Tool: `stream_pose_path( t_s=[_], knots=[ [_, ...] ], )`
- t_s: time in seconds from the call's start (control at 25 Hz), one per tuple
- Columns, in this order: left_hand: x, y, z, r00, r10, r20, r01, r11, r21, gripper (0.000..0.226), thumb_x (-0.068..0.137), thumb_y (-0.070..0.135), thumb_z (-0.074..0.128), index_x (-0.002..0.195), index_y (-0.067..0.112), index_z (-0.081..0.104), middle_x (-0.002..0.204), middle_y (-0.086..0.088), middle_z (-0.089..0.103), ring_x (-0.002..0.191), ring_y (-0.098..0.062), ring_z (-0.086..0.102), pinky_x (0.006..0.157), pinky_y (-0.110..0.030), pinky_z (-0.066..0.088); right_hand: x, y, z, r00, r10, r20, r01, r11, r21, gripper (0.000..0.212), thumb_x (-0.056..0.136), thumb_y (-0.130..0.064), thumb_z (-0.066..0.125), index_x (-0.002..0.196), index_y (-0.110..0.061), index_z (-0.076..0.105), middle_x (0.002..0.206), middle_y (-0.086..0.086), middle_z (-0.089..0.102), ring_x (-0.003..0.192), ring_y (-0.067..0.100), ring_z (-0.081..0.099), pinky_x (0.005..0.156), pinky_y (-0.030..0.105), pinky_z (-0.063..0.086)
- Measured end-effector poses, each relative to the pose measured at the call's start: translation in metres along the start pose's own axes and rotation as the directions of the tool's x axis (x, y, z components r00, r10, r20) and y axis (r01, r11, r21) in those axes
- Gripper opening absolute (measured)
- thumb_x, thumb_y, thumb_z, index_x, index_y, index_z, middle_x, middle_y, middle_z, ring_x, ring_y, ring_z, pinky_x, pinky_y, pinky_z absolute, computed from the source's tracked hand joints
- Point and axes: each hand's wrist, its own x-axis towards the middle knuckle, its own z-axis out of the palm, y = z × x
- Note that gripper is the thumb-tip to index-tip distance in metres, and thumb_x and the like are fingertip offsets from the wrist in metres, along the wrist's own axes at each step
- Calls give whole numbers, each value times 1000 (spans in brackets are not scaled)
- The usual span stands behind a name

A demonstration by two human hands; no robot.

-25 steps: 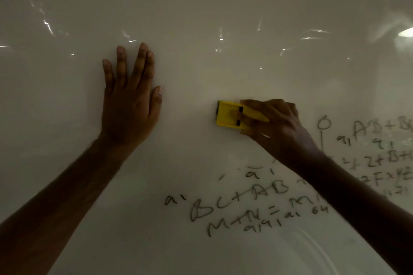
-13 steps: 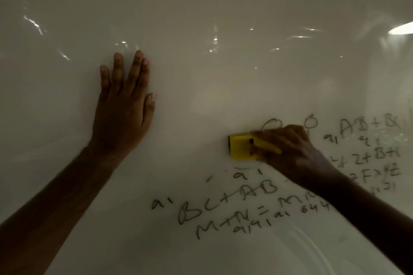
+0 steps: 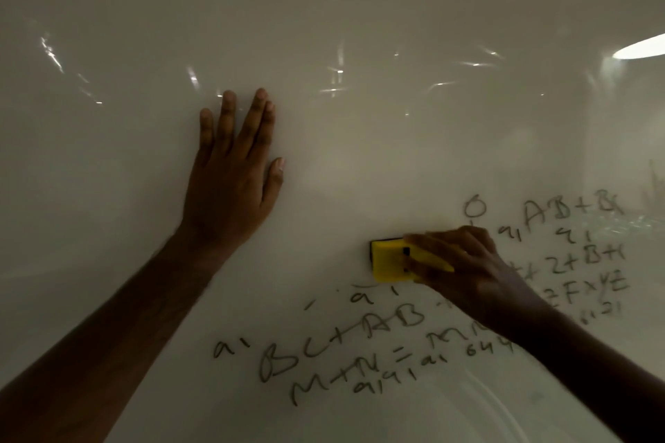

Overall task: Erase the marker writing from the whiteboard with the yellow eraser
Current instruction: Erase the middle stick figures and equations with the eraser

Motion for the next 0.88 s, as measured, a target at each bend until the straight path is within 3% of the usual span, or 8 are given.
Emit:
stream_pose_path(
  t_s=[0.28, 0.4, 0.6, 0.76, 0.88],
  knots=[
    [15, 20, 5, 1000, 7, -7, -7, 1000, 26, 71, 114, 39, 35, 172, 2, 19, 181, -15, 16, 166, -47, 13, 135, -57, 0, 49, 56, -14, 920, 331, -209, -330, 943, 41, 35, 101, -36, 66, 133, -23, 73, 151, 6, 59, 114, 35, 57, 93, 53, 48],
    [22, 30, 9, 1000, 0, -18, 0, 1000, 28, 71, 114, 39, 36, 172, 2, 19, 181, -14, 16, 166, -47, 13, 135, -55, -2, 53, 34, -3, 937, 275, -217, -265, 961, 73, 31, 103, -35, 66, 131, -24, 75, 152, 6, 59, 114, 32, 56, 93, 50, 45],
    [29, 38, 12, 1000, 13, -24, -12, 999, 41, 71, 113, 39, 35, 172, 3, 18, 182, -14, 15, 166, -47, 12, 135, -56, -2, -31, 16, 7, 995, 85, -42, -84, 996, 28, 46, 103, -32, 68, 148, -29, 61, 160, 4, 50, 129, 29, 56, 104, 47, 42],
    [32, 43, 12, 1000, 9, -19, -8, 999, 47, 72, 113, 40, 33, 172, 3, 17, 182, -14, 13, 166, -47, 10, 135, -56, -2, -39, 65, -10, 973, 216, -86, -217, 976, -5, 44, 102, -35, 63, 146, -31, 60, 156, 6, 53, 122, 33, 56, 99, 48, 43],
    [36, 51, 14, 1000, 8, -15, -7, 998, 56, 73, 113, 40, 34, 173, 3, 15, 182, -14, 12, 167, -46, 9, 135, -53, -6, -6, 90, -18, 907, 374, -195, -372, 927, 49, 38, 101, -37, 66, 139, -30, 68, 153, 4, 57, 112, 34, 56, 90, 53, 47]
  ],
)
